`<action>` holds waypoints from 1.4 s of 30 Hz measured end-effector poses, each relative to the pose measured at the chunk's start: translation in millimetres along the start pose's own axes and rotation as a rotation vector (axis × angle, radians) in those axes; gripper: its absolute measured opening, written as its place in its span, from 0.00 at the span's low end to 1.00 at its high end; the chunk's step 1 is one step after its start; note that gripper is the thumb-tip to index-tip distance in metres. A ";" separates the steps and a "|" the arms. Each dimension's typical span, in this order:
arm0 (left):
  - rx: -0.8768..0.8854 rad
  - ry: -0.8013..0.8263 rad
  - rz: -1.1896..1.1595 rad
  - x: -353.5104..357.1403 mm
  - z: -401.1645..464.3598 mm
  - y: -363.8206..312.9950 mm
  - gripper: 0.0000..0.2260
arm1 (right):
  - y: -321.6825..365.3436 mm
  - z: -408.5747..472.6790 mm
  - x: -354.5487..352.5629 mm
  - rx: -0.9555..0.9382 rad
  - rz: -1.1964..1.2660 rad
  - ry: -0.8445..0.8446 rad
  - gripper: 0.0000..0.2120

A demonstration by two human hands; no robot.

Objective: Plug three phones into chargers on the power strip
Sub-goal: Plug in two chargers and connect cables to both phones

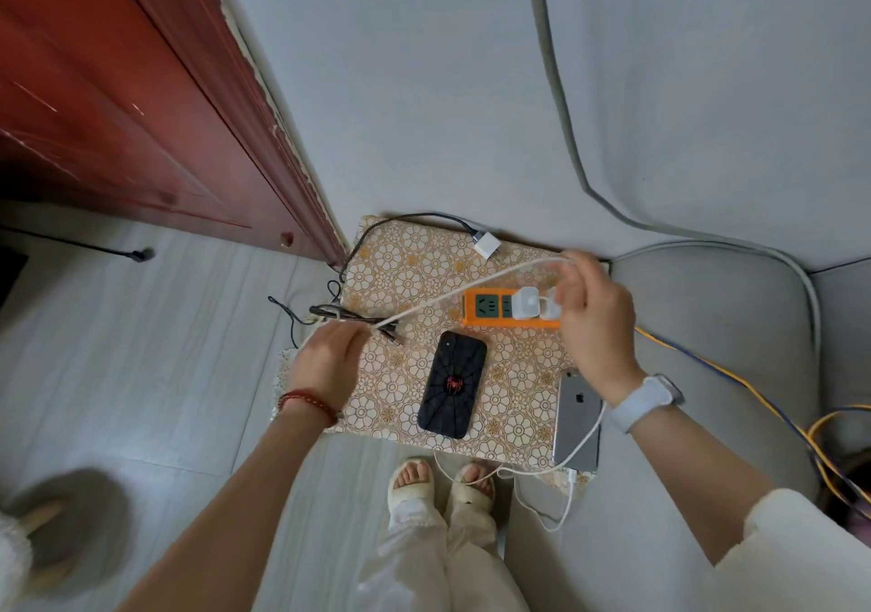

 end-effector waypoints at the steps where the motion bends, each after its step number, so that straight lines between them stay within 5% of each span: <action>1: -0.121 -0.009 -0.074 -6.0 0.0 8.0 0.07 | -5.8 3.0 -2.4 0.041 -0.080 0.012 0.13; 4: -0.469 -0.022 -0.633 -20.0 -4.7 7.6 0.09 | 0.1 -6.4 -2.6 -0.028 -0.287 0.038 0.21; 7: -0.573 -0.001 -1.121 -33.5 -6.9 -18.6 0.11 | 34.7 -41.4 0.2 -0.278 -0.178 -0.094 0.19; 9: -0.566 0.060 -1.347 -41.4 -6.1 -39.4 0.12 | 48.3 -65.5 19.8 -0.294 0.042 0.105 0.22; 12: -0.506 0.176 -1.533 -53.6 -4.8 -66.5 0.12 | 66.5 -93.7 61.7 -0.024 0.489 0.665 0.34; 14: -0.461 0.254 -1.564 -60.1 -5.0 -78.0 0.12 | 80.6 -97.4 77.7 -0.008 0.611 0.755 0.33; 17: -0.454 0.312 -1.545 -68.5 -6.4 -81.2 0.12 | 89.5 -85.8 81.9 -0.013 0.668 0.669 0.19; 20: -0.478 0.186 -1.465 -75.6 -8.2 -62.9 0.13 | 80.0 -77.4 73.6 0.069 0.656 0.588 0.09; 23: -0.454 0.050 -1.082 -66.3 -21.2 -39.4 0.10 | 64.1 -75.0 60.9 0.232 0.820 0.581 0.09; 28: -0.106 0.422 -0.252 0.1 -69.3 -56.2 0.16 | 42.2 -65.9 40.7 0.565 1.222 0.482 0.09; 30: -0.043 0.401 -0.100 11.9 -82.4 -67.3 0.12 | 31.8 -58.7 31.6 0.640 1.337 0.396 0.09; 33: -0.325 0.284 -0.568 2.7 -94.1 -70.9 0.11 | 17.1 -54.6 21.2 0.621 1.320 0.364 0.11; 36: -0.617 0.256 -1.157 0.4 -102.1 -66.6 0.13 | 10.3 -80.1 31.9 0.508 0.886 0.609 0.13; 39: -0.721 0.192 -1.274 -2.3 -104.6 -57.1 0.13 | 13.5 -135.7 52.2 0.369 0.627 1.034 0.17; 42: -0.770 0.149 -1.241 0.9 -109.6 -46.3 0.13 | 10.5 -187.0 55.2 0.491 0.790 1.314 0.24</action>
Point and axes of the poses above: each hand's wrist, its own z-axis towards the middle knuckle, its own x-axis out of the palm, y = z × x, the point moved 5 cm from there along z, towards the middle knuckle, and after that the axes turned 3 degrees about -y, right-handed, at the moved point
